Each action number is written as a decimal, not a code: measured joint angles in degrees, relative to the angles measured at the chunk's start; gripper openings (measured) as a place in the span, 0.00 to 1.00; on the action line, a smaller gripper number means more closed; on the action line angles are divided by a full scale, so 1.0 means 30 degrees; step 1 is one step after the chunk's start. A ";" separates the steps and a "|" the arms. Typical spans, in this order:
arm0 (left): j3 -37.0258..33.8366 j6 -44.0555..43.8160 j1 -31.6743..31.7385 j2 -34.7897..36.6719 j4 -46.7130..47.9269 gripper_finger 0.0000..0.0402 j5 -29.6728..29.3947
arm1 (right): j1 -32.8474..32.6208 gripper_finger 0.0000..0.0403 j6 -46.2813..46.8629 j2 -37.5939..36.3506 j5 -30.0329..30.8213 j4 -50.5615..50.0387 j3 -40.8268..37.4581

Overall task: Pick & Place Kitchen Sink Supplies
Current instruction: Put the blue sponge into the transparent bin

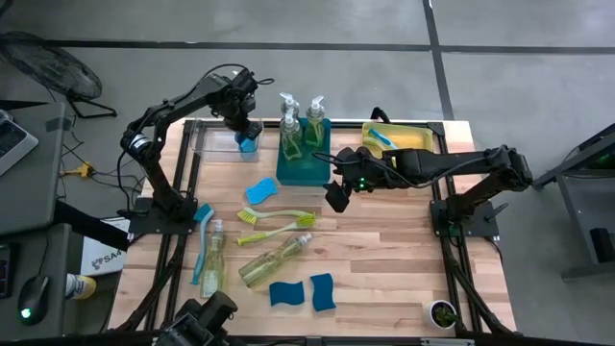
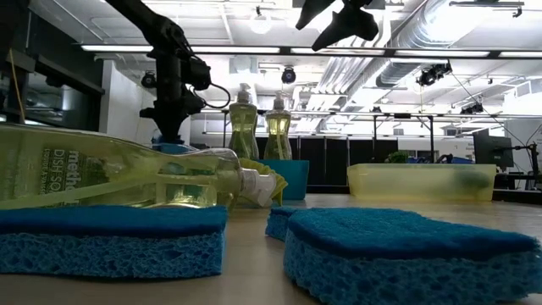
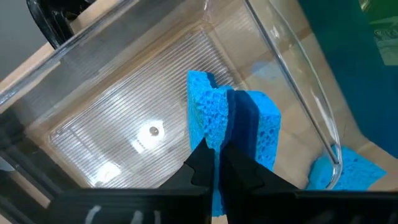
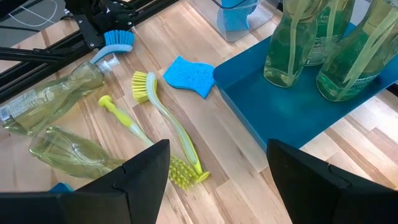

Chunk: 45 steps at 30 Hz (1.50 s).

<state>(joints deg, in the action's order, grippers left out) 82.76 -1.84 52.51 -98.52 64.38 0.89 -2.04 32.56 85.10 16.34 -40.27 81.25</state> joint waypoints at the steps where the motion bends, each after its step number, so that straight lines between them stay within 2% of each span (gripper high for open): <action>1: 0.0000 -0.0046 0.0001 0.0000 0.0010 0.02 0.0000 | 0.0000 0.65 0.0000 0.0000 0.0000 0.0000 0.0000; 11: -0.1583 -0.0127 0.0000 0.0030 -0.0483 0.02 0.0067 | 0.0000 0.65 0.0013 0.0000 0.0007 0.0000 0.0000; 33: -0.1683 -0.0021 0.0001 0.0153 -0.1572 0.02 0.0513 | 0.0000 0.65 0.0175 0.0000 0.0066 -0.0007 0.0000; 45: -0.1683 -0.0010 0.0001 0.0153 -0.1478 0.17 0.0503 | 0.0000 0.65 0.0174 0.0000 0.0073 -0.0007 0.0000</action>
<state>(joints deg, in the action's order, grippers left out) 77.71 -1.87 52.51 -98.06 59.94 2.39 -2.04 33.08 85.10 16.56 -40.29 81.25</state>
